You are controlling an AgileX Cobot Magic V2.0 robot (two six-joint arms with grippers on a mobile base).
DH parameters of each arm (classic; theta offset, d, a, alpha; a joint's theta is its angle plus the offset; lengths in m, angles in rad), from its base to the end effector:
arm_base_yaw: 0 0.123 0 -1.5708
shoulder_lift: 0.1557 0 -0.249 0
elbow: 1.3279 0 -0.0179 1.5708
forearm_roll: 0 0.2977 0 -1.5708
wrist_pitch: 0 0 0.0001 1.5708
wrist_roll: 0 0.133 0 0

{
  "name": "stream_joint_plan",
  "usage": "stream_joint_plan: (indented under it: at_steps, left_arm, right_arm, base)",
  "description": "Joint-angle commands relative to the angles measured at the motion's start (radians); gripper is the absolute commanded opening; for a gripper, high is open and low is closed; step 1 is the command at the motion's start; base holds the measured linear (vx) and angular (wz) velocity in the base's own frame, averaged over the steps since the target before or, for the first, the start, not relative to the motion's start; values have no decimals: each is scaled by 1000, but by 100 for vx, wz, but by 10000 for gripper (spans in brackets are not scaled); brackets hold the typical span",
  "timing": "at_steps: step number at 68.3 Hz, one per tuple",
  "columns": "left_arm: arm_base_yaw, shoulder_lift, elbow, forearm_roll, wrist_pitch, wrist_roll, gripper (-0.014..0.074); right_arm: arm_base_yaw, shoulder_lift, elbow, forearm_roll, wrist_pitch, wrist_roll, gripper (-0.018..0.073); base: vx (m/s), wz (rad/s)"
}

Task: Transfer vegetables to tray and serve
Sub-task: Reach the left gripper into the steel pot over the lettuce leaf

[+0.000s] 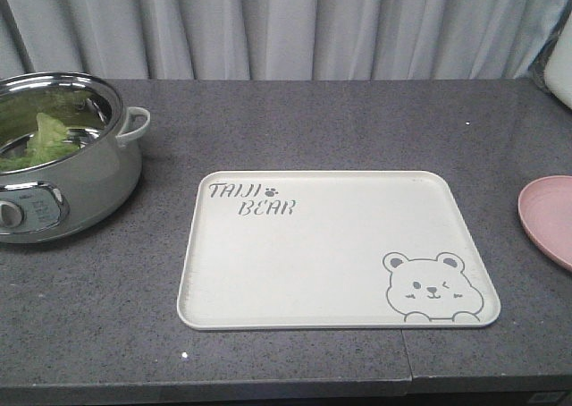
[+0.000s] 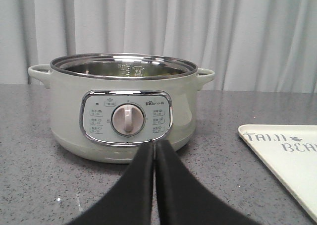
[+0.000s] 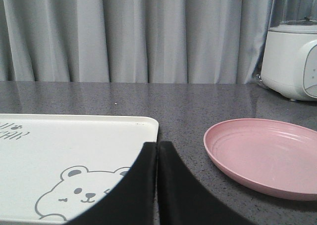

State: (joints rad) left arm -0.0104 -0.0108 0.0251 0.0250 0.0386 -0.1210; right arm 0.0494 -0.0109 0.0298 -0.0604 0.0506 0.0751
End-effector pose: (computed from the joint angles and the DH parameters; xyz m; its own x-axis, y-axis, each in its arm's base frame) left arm 0.1821 -0.0018 0.2030 0.0332 -0.0962 -0.9948 0.0127 0.9953 -0.0959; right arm 0.1822 0.0086 0.1994 0.0171 0.0156 -0.9997 -0.0466 0.9988 0.0148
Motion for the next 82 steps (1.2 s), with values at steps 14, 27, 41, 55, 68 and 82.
stream_joint_plan:
  at_steps: [14,27,41,55,68,82]
  left_arm:
    - [3,-16,24,-1,-72,-4,-6]
    - [3,-16,18,-4,-97,-11,-6]
    - [3,-12,-151,-10,-68,-14,-6]
    - [3,130,-471,-8,182,26,-6]
    - [3,368,-758,-9,436,76,-6]
    - [3,555,-882,-9,508,76,-6]
  right_arm:
    - [-1,-4,7,-7,-75,-2,-4]
    - [-1,-4,4,-7,-126,2,-4]
    - [-1,33,-202,-8,21,0,-4]
    - [-1,192,-508,-15,298,-4,-4]
    - [-1,380,-737,-16,394,-45,-4]
    - [-1,543,-813,-14,438,-110,-4]
  base:
    - [0,0]
    - [0,0]
    - [0,0]
    - [0,0]
    - [0,0]
    - [0,0]
